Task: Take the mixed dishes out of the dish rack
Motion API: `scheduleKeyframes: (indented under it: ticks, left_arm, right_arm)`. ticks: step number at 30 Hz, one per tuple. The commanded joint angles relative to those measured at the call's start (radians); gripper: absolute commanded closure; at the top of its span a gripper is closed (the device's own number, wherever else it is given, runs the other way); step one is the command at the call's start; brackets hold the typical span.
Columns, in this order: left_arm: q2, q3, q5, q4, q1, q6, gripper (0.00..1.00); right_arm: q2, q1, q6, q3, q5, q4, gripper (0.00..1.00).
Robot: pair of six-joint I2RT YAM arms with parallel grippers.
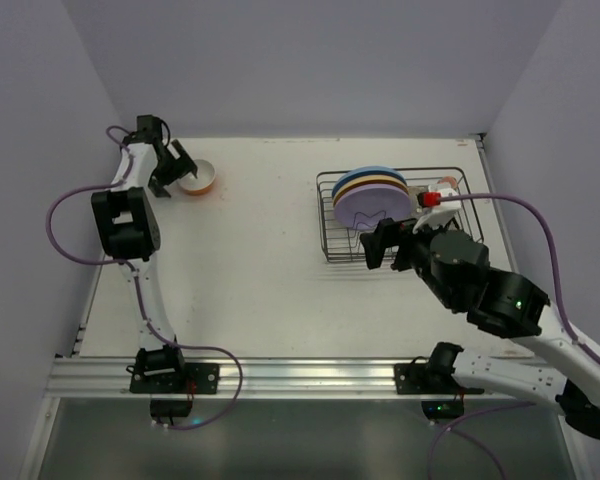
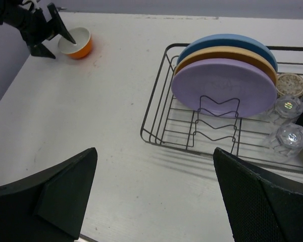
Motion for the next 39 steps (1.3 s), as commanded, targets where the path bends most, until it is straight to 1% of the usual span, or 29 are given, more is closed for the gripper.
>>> scheduleKeyframes:
  ticks: [1, 3, 5, 7, 8, 10, 11, 12, 13, 14, 15, 16, 17, 18, 19, 20, 21, 22, 23, 24, 25, 27, 28, 32, 33, 34, 35, 36, 39]
  left_arm:
    - [-0.128, 0.031, -0.028, -0.033, 0.004, -0.007, 0.0]
    - [-0.186, 0.044, -0.081, -0.05, 0.004, -0.012, 0.0]
    - [-0.256, 0.056, -0.091, -0.064, 0.002, -0.011, 0.0]
    - [-0.318, 0.051, -0.11, -0.084, -0.002, 0.002, 0.0]
    - [-0.397, 0.038, -0.123, -0.087, -0.007, 0.006, 0.0]
    - [-0.502, -0.071, -0.143, -0.069, -0.024, 0.022, 0.0]
    - [-0.628, -0.135, -0.151, -0.037, -0.054, 0.029, 0.0]
    - [-0.692, -0.265, -0.16, 0.0, -0.071, 0.029, 0.0]
    - [-0.762, -0.339, -0.171, 0.032, -0.117, 0.041, 0.0]
    - [-0.891, -0.407, -0.186, 0.056, -0.143, 0.045, 0.0]
    - [-0.947, -0.467, -0.205, 0.082, -0.186, 0.046, 0.0]
    - [-1.008, -0.592, -0.212, 0.109, -0.246, 0.066, 0.0]
    - [-1.113, -0.652, -0.206, 0.125, -0.271, 0.071, 0.0]
    - [-1.162, -0.71, -0.187, 0.161, -0.288, 0.083, 0.0]
    - [-1.212, -0.834, -0.147, 0.187, -0.312, 0.112, 0.0]
    - [-1.308, -0.895, -0.136, 0.204, -0.323, 0.117, 0.0]
    - [-1.353, -0.957, -0.113, 0.242, -0.331, 0.123, 0.0]
    - [-1.43, -1.057, -0.098, 0.252, -0.35, 0.149, 0.0]
    - [-1.467, -1.099, -0.125, 0.254, -0.366, 0.15, 0.0]
    - [-1.498, -1.13, -0.146, 0.254, -0.375, 0.163, 0.0]
    - [-1.551, -1.157, -0.192, 0.254, -0.381, 0.202, 0.0]
    - [-1.597, -1.203, -0.272, 0.243, -0.397, 0.184, 0.0]
    - [-1.628, -1.203, -0.23, 0.246, -0.407, 0.192, 0.0]
    - [-1.645, -1.23, -0.219, 0.281, -0.41, 0.2, 0.0]
    - [-1.633, -1.222, -0.208, 0.277, -0.41, 0.203, 0.0]
    - [-1.621, -1.225, -0.19, 0.281, -0.42, 0.201, 0.0]
    - [-1.612, -1.226, -0.188, 0.281, -0.427, 0.203, 0.0]
    - [-1.605, -1.225, -0.188, 0.281, -0.432, 0.204, 0.0]
    - [-1.595, -1.225, -0.183, 0.281, -0.446, 0.206, 0.0]
  right_arm:
    - [0.02, -0.15, 0.03, 0.004, -0.17, 0.122, 0.01]
    - [0.052, -0.276, 0.057, 0.003, -0.325, 0.169, 0.01]
    - [0.089, -0.332, 0.129, 0.021, -0.376, 0.193, 0.01]
    - [0.135, -0.369, 0.2, 0.049, -0.319, 0.207, 0.01]
    - [0.146, -0.372, 0.311, 0.052, -0.276, 0.213, 0.01]
    - [0.146, -0.398, 0.422, 0.014, -0.205, 0.283, 0.01]
    - [0.141, -0.414, 0.476, -0.011, -0.227, 0.334, 0.01]
    - [0.14, -0.45, 0.498, -0.047, -0.257, 0.38, 0.01]
    - [0.161, -0.468, 0.537, -0.046, -0.283, 0.397, 0.01]
    - [0.184, -0.493, 0.608, -0.04, -0.304, 0.396, 0.01]
    - [0.209, -0.549, 0.64, -0.016, -0.336, 0.39, 0.01]
    - [0.239, -0.578, 0.688, 0.003, -0.393, 0.343, 0.01]
    - [0.293, -0.608, 0.773, 0.015, -0.415, 0.322, 0.01]
    - [0.314, -0.649, 0.804, 0.023, -0.419, 0.309, 0.01]
    - [0.33, -0.664, 0.835, 0.017, -0.415, 0.261, 0.01]
    - [0.333, -0.674, 0.974, 0.006, -0.359, 0.224, 0.01]
    - [0.322, -0.674, 1.024, -0.061, -0.335, 0.23, 0.02]
    - [0.309, -0.674, 1.045, -0.113, -0.326, 0.352, 0.07]
    - [0.296, -0.674, 1.05, -0.188, -0.326, 0.414, 0.12]
    - [0.307, -0.674, 1.062, -0.193, -0.33, 0.44, 0.16]
    - [0.325, -0.674, 1.088, -0.18, -0.33, 0.386, 0.16]
    - [0.396, -0.674, 1.11, -0.109, -0.308, 0.324, 0.15]
    - [0.414, -0.674, 1.124, -0.092, -0.298, 0.284, 0.17]
    - [0.457, -0.674, 1.154, -0.104, -0.294, 0.339, 0.28]
    - [0.463, -0.674, 1.148, -0.1, -0.292, 0.351, 0.28]
    - [0.474, -0.674, 1.139, -0.095, -0.283, 0.354, 0.31]
    - [0.48, -0.674, 1.136, -0.088, -0.28, 0.357, 0.4]
    - [0.485, -0.674, 1.139, -0.089, -0.275, 0.359, 0.44]
    - [0.493, -0.674, 1.15, -0.106, -0.266, 0.39, 0.45]
